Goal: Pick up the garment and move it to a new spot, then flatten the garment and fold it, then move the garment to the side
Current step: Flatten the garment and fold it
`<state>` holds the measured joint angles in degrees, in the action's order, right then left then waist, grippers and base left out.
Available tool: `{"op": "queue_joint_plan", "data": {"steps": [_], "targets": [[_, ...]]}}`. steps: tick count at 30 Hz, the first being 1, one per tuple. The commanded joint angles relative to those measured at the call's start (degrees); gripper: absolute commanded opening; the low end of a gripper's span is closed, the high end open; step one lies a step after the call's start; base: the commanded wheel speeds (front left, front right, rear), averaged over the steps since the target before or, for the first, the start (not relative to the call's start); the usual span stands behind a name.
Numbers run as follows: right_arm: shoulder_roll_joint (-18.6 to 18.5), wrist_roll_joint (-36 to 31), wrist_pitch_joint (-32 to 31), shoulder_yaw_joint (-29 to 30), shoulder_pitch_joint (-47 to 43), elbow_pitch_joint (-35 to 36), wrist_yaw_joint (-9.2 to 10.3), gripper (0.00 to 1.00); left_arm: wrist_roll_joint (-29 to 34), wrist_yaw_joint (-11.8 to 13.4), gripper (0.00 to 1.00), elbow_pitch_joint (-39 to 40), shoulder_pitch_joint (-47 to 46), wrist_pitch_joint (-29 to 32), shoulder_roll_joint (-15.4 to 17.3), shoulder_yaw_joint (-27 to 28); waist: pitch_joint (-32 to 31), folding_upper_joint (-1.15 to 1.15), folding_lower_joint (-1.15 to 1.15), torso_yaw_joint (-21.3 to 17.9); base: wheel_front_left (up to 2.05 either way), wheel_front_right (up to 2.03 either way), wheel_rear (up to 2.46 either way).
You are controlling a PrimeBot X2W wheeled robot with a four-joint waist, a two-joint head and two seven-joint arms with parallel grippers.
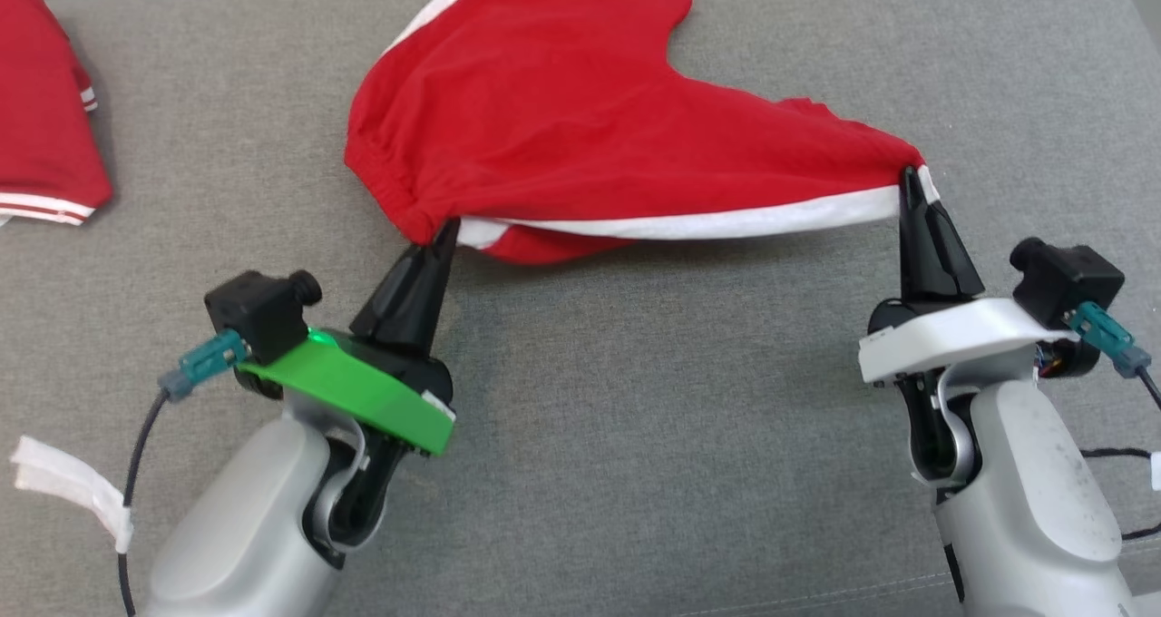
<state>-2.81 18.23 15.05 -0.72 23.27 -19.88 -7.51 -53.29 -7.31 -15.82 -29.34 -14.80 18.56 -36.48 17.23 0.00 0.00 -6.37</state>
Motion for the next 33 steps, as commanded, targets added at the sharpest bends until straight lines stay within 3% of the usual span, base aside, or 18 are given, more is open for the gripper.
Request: {"op": "queue_joint_plan", "data": {"steps": [1,11,21,27,33], "targets": [[-0.16,0.39,0.17,0.52,-1.67,0.72,0.04,0.0,0.59,0.05,0.0,1.04,2.02,-0.48,-0.04,0.1,-2.23,0.0,0.0,1.15,0.0,0.0,0.0],[-0.18,-0.68,0.17,4.4,-13.66,5.74,0.05,0.0,0.76,3.57,0.0,11.54,15.24,-0.3,0.59,-1.6,-10.91,0.0,0.0,3.23,0.0,0.0,0.0],[-0.15,0.06,-7.11,7.29,-26.31,20.44,0.04,0.0,-2.27,9.75,0.0,23.48,26.93,1.96,1.32,-3.81,-14.28,0.0,0.0,5.22,0.0,0.0,0.0],[-0.15,-3.34,-9.81,8.63,-22.93,21.98,0.04,0.0,-4.54,9.88,0.0,20.93,26.06,3.68,-0.94,-4.78,-10.62,0.0,0.0,7.11,0.0,0.0,0.0],[-0.14,-5.6,-11.28,7.55,-12.81,15.47,0.03,0.0,-7.58,8.37,0.0,15.15,22.32,3.91,-5.54,-3.96,-6.54,0.0,0.0,9.38,0.0,0.0,0.0]]}}
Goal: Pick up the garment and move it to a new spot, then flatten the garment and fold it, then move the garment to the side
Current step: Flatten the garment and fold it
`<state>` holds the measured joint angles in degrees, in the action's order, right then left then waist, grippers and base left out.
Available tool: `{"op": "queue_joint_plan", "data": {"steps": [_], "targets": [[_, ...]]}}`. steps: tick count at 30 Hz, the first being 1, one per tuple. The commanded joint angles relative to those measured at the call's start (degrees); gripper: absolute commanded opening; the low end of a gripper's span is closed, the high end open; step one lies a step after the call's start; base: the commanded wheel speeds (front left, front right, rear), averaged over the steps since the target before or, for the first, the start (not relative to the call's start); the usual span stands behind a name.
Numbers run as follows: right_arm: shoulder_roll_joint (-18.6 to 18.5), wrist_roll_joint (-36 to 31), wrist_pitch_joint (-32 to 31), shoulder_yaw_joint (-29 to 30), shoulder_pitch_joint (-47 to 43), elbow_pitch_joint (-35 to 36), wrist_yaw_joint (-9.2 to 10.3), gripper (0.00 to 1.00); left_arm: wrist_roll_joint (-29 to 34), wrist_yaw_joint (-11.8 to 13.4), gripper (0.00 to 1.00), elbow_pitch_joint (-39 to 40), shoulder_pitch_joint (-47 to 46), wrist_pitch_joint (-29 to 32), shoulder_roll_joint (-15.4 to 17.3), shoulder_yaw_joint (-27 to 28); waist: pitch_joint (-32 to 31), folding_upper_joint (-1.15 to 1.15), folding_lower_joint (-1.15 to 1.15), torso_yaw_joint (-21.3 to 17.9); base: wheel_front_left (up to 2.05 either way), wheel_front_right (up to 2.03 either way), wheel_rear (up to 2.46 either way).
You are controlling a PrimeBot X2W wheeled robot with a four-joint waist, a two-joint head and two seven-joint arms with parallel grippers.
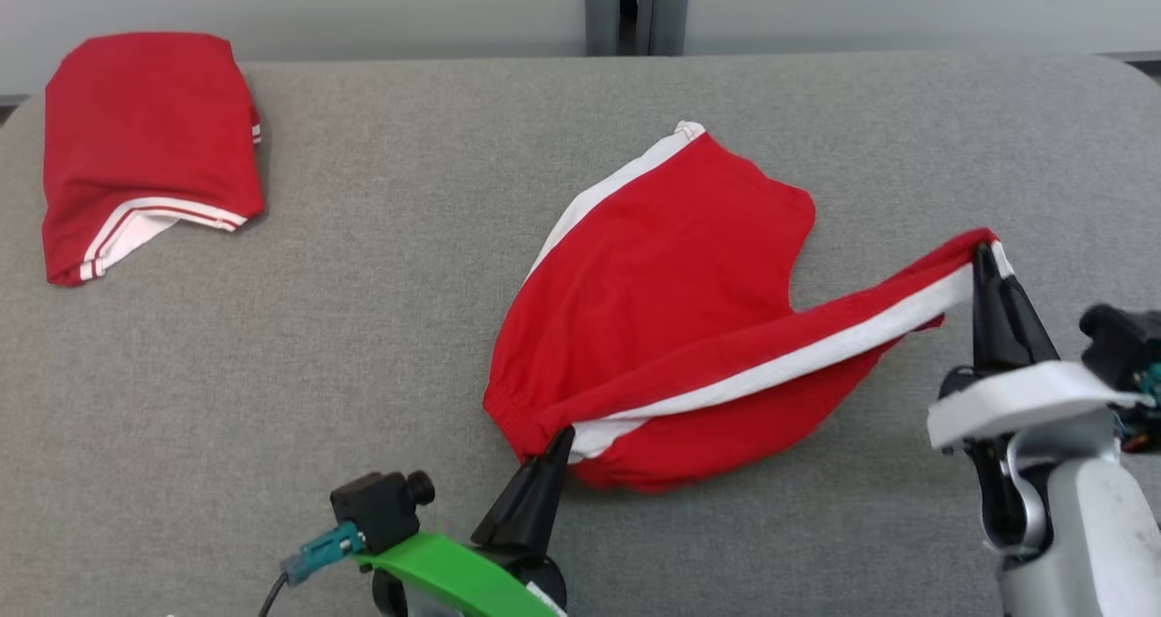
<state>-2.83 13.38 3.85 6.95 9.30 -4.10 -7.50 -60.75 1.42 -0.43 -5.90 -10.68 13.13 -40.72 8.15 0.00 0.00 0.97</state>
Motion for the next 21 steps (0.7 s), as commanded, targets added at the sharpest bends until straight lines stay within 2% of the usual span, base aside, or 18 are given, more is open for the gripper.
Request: {"op": "queue_joint_plan", "data": {"steps": [1,6,9,10,14,21], "targets": [[-0.12,-1.17,-0.38,-0.56,3.11,-1.91,0.02,0.0,-0.62,-0.38,0.0,-1.13,-1.84,-0.34,-0.75,0.71,3.05,0.0,0.0,2.35,0.0,0.0,0.0],[-0.14,-5.75,-1.84,-3.66,14.75,-12.0,0.02,0.0,-3.56,0.26,0.0,-5.4,-5.24,-0.35,-4.1,3.25,5.5,0.0,0.0,4.36,0.0,0.0,0.0],[-0.17,-7.04,-2.17,-4.83,20.92,-18.27,0.03,0.0,-5.14,-0.21,0.0,-6.78,-6.68,-0.43,-5.36,4.45,6.75,0.0,0.0,5.72,0.0,0.0,0.0],[-0.15,-8.38,-2.03,-5.24,24.79,-22.41,0.03,0.0,-5.84,-0.44,0.0,-7.63,-7.49,-0.28,-6.05,4.75,7.52,0.0,0.0,6.81,0.0,0.0,0.0],[-0.17,-11.05,-1.91,-4.39,31.81,-30.7,0.03,0.0,-7.62,-1.02,0.0,-9.82,-8.89,-0.67,-7.63,5.58,9.21,0.0,0.0,8.8,0.0,0.0,0.0],[-0.21,-17.25,-2.2,0.75,41.59,-43.03,0.03,0.0,-12.28,-2.95,0.0,-14.1,-11.72,-1.65,-9.7,6.61,11.57,0.0,0.0,11.04,0.0,0.0,0.0]]}}
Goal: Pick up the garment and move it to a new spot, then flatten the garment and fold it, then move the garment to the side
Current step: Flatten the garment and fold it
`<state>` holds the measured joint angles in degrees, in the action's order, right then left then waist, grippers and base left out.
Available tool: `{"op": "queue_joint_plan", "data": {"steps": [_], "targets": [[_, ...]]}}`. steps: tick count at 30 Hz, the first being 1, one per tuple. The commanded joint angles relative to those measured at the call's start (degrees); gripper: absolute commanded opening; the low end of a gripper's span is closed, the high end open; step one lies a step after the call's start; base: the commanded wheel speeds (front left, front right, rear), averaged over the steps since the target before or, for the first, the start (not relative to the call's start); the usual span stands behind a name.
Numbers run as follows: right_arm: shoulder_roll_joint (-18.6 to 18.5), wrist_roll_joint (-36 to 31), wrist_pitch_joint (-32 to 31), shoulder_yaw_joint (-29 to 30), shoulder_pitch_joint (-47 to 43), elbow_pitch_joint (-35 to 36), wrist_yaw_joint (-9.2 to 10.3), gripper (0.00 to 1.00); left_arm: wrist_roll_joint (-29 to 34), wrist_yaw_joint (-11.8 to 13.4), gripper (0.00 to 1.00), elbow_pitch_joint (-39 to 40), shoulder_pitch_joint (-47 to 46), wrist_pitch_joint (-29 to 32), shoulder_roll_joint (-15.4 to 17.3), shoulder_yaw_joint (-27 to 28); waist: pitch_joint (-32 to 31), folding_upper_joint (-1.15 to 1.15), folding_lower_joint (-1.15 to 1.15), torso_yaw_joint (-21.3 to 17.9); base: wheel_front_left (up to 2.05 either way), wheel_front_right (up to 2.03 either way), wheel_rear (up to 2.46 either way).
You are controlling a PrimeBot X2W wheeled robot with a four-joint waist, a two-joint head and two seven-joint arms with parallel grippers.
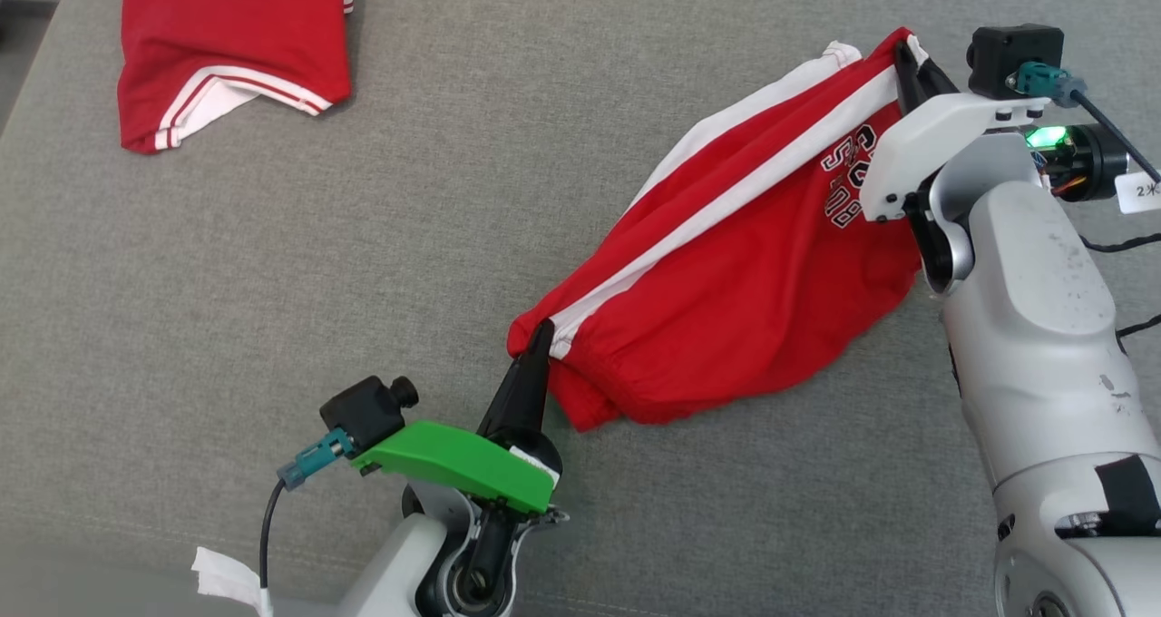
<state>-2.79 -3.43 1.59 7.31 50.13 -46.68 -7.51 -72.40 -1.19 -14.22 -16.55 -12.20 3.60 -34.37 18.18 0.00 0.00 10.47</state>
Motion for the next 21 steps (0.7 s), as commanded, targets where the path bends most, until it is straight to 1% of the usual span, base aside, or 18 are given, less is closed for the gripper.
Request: {"op": "queue_joint_plan", "data": {"steps": [1,8,9,10,11,12,13,15,18,21], "targets": [[-0.28,-1.22,0.32,0.95,1.66,-1.6,0.04,0.0,-0.93,-0.51,0.0,-0.81,-1.56,-0.36,-0.22,0.21,1.73,0.0,0.0,1.73,0.0,0.0,0.0],[-0.29,-7.23,0.91,5.71,6.96,-9.14,0.05,0.0,-4.02,-1.52,0.0,-4.92,-4.92,-1.25,-0.6,-1.34,2.79,0.0,0.0,2.42,0.0,0.0,0.0],[-0.28,-7.87,0.94,6.45,7.48,-10.03,0.05,0.07,-3.98,-1.54,0.0,-5.41,-5.52,-1.41,-0.61,-1.84,2.9,0.0,0.0,2.47,0.0,0.0,0.0],[-0.29,-8.49,1.13,7.05,7.92,-10.65,0.05,0.31,-4.14,-1.62,0.04,-5.6,-5.91,-1.55,-0.63,-2.24,2.97,0.0,0.0,2.49,0.0,0.0,0.0],[-0.3,-9.15,1.34,7.71,8.39,-11.37,0.05,0.84,-4.34,-1.67,0.39,-5.73,-6.28,-1.79,-0.63,-2.64,3.03,0.0,0.0,2.52,0.0,0.0,0.0],[-0.26,-9.58,1.59,8.21,8.79,-11.98,0.05,1.0,-4.06,-1.72,0.61,-5.81,-6.67,-1.99,-0.63,-3.11,3.08,0.0,0.0,2.53,0.0,0.0,0.0],[-0.24,-10.04,1.9,8.79,9.25,-12.6,0.05,1.0,-3.56,-1.62,1.0,-5.93,-7.05,-2.09,-0.64,-3.52,3.11,0.0,0.0,2.52,0.0,0.0,0.0],[-0.24,-10.41,2.76,9.67,9.86,-13.73,0.05,1.0,-2.64,-1.11,1.0,-6.06,-7.46,-2.53,-0.65,-3.87,3.11,0.0,0.0,2.44,0.0,0.0,0.0],[-0.24,-11.07,4.01,10.67,10.68,-15.1,0.05,1.0,1.5,-0.53,1.0,-6.13,-7.95,-2.81,-0.08,-4.22,3.01,0.0,0.0,2.11,0.0,0.0,0.0],[-0.22,-11.41,5.2,11.37,11.65,-16.44,0.05,1.0,4.06,-0.03,1.0,-5.49,-6.11,-3.04,0.72,-2.97,2.59,0.0,0.0,1.64,0.0,0.0,0.0]]}}
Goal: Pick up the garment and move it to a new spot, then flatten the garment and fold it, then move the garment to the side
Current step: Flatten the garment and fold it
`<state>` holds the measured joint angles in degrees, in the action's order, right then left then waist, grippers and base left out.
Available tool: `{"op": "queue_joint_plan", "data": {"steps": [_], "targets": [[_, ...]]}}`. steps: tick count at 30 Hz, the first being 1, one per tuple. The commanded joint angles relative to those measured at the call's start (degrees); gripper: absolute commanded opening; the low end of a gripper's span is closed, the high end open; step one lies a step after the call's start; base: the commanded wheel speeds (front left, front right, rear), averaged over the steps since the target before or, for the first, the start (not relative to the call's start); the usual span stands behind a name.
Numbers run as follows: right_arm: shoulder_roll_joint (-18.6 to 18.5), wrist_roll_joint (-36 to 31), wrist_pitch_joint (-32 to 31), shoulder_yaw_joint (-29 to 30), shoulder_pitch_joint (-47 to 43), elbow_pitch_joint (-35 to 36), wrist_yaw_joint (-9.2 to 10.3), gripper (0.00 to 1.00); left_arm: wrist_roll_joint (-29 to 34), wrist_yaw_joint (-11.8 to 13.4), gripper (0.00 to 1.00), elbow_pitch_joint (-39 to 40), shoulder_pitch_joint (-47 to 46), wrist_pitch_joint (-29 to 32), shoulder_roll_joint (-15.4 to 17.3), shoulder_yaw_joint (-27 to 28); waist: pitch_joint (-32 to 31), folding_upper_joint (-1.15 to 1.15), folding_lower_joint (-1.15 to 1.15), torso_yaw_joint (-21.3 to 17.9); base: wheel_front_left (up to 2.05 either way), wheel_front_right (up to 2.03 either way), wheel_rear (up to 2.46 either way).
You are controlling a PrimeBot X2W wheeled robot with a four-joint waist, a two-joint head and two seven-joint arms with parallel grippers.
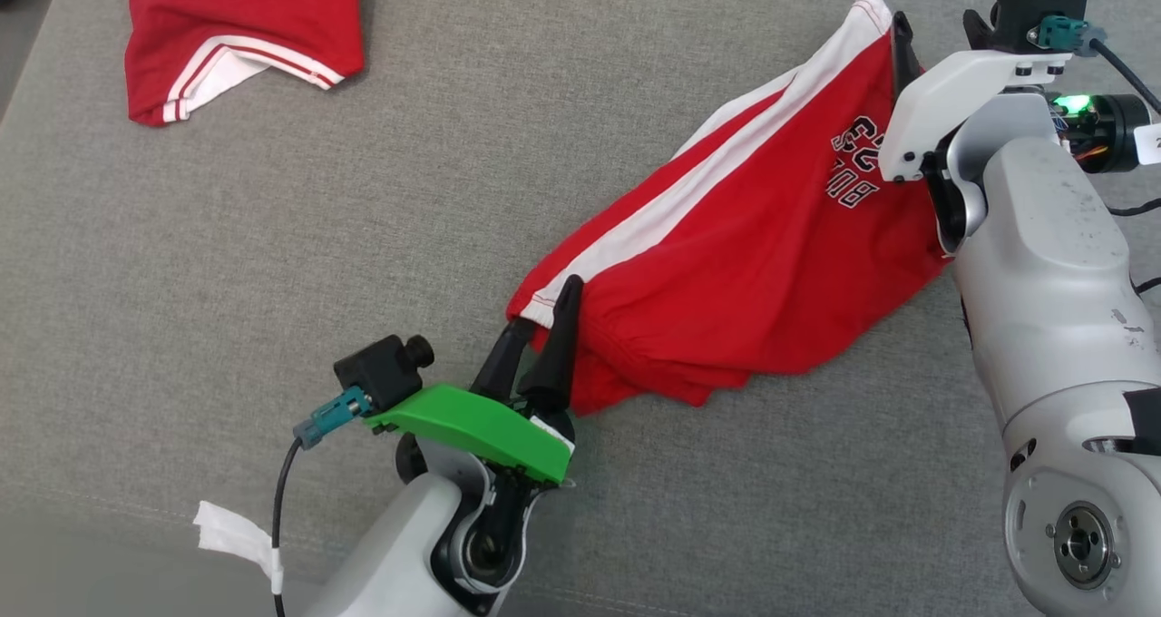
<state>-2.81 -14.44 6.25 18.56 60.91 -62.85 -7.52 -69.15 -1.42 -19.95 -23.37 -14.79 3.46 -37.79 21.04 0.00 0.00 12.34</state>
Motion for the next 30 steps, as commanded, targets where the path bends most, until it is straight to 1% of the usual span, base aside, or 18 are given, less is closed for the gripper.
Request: {"op": "queue_joint_plan", "data": {"steps": [1,5,11,16,20,30], "targets": [[-0.18,-0.46,0.71,0.17,0.98,-0.69,0.06,1.0,1.46,0.41,1.0,0.44,1.23,-0.46,1.19,0.75,-0.48,0.0,0.0,-0.39,0.0,0.0,0.0],[-0.52,-0.59,1.44,-0.21,1.4,-2.8,0.06,1.0,4.73,1.65,1.0,2.39,3.53,-0.41,2.67,2.67,-1.6,0.0,0.0,-0.92,0.0,0.0,0.0],[-2.32,-0.66,0.9,-2.09,1.05,-6.45,0.06,1.0,9.6,4.2,1.0,5.64,7.57,-0.34,6.17,3.94,-3.9,0.0,0.0,-1.25,0.0,0.0,0.0],[-4.56,-0.95,-3.22,-5.47,-0.45,-9.42,0.06,1.0,12.36,6.29,1.0,8.49,9.91,-0.34,8.11,5.75,-5.18,0.0,0.0,-0.83,0.0,0.0,0.0],[-5.95,-1.1,-6.85,-8.64,-1.75,-10.47,0.06,1.0,14.88,7.88,1.0,10.18,10.27,-0.35,9.07,7.39,-5.35,0.0,0.0,0.0,0.0,0.0,0.0],[-7.64,3.66,-13.89,-12.89,-4.63,-11.03,0.06,1.0,17.85,8.99,1.0,12.08,11.16,-0.34,9.74,10.46,-5.02,0.0,0.0,2.18,0.0,0.0,0.0]]}}
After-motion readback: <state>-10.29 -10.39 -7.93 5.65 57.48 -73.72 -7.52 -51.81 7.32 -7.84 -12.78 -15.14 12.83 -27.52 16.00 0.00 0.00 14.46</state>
